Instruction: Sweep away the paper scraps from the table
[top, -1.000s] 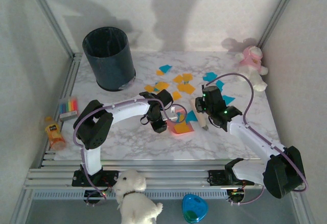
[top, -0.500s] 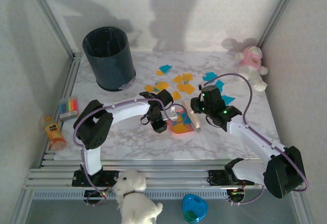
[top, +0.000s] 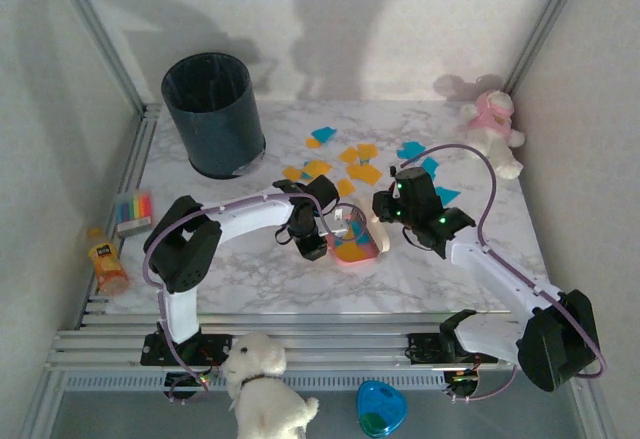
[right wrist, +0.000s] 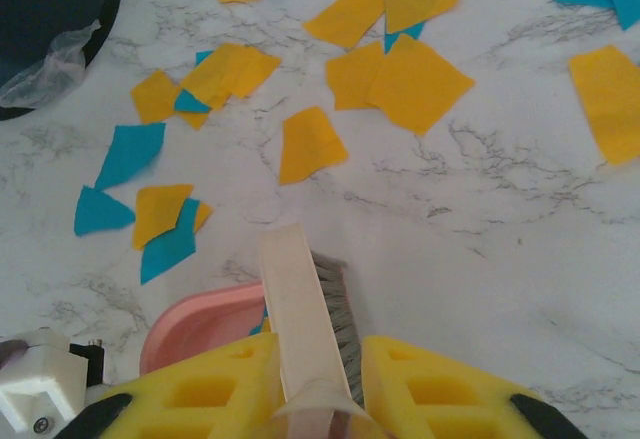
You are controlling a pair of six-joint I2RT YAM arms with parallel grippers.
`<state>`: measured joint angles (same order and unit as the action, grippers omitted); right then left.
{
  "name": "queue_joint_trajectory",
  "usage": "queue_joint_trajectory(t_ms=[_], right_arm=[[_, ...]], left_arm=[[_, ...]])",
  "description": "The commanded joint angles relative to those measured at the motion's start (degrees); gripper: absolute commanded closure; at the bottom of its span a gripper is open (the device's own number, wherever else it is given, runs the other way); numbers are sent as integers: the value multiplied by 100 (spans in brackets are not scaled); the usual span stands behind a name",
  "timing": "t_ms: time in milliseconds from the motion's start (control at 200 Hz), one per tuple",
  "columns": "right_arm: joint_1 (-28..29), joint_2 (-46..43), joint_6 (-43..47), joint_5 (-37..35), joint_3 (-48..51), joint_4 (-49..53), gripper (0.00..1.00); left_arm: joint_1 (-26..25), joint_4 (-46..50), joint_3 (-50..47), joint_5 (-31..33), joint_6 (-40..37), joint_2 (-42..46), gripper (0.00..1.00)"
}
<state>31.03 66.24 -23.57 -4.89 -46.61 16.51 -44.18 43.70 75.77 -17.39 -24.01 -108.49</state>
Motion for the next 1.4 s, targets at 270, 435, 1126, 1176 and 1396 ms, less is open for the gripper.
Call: queue_joint_trajectory(t_ms=[270, 435, 1126, 1176, 1396], right_arm=[[41, -675, -475, -996, -128, 609, 100], [-87, -994, -570, -1322, -183, 849, 100], [-1116, -1151, -274, -506, -125, 1104, 100], [-1116, -1131, -258, -456, -118, 1092, 100], [-1120, -1023, -286, -270, -124, 1100, 100]], left_arm=[[6, -245, -144, -11, 174, 305, 100], [64, -362, -209, -47, 236, 557, 100], [872, -701, 391, -1053, 1290, 978, 100], [884, -697, 445, -1111, 1264, 1015, 100], [1108, -862, 730, -1379, 1521, 1186, 100]])
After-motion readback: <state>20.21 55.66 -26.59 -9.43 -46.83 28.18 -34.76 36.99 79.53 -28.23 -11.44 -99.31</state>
